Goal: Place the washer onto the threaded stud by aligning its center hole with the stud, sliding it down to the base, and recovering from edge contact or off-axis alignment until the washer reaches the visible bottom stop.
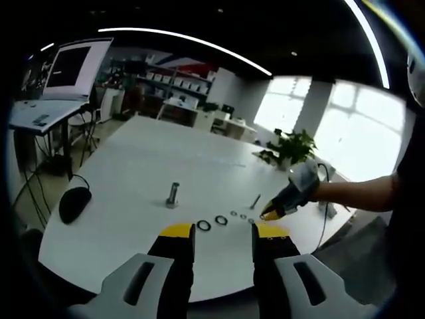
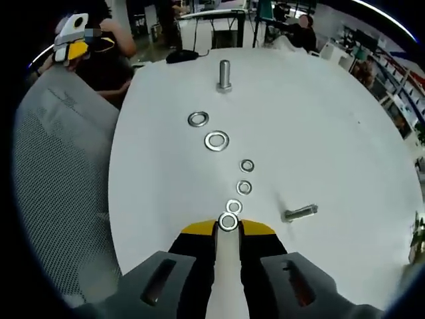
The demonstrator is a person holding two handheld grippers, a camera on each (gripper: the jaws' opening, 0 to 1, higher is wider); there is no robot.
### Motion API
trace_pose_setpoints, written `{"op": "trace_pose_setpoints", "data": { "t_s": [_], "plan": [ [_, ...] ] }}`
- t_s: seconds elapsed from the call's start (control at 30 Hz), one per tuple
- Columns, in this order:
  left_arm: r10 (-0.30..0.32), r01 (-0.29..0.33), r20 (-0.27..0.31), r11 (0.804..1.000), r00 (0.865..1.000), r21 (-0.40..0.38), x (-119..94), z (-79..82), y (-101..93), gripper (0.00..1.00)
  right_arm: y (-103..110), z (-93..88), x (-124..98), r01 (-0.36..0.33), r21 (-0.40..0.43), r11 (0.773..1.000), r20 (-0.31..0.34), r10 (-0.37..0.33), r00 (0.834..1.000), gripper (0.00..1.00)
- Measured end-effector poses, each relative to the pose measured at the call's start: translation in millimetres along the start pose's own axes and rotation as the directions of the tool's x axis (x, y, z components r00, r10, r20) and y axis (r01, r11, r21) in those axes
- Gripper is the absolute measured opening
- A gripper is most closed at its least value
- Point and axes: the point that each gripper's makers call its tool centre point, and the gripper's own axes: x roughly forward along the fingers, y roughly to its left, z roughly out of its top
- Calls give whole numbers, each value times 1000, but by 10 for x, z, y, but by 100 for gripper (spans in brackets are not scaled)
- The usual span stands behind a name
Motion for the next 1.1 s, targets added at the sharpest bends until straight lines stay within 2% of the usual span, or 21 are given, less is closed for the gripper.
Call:
{"op": "trace_pose_setpoints", "data": {
  "t_s": [0.3,0.63,0.67,0.87,1.1],
  "plan": [
    [-2,2,-7,1000,1000,1,4,-11,-6,32,-205,81,-189,54,17,998,33,-55,998,13],
    [0,0,-12,1000,1000,1,5,-16,-6,32,-378,159,-270,109,30,994,60,-111,992,13],
    [3,-3,-11,1000,1000,2,4,-14,-2,32,-451,179,-289,145,36,989,73,-147,986,13],
    [5,-5,-7,1000,1000,-1,4,-5,4,33,-618,251,-372,218,54,974,108,-223,969,13],
    [7,-7,-5,1000,1000,-3,4,-2,9,33,-698,228,-311,227,71,971,95,-233,968,13]
  ]
}}
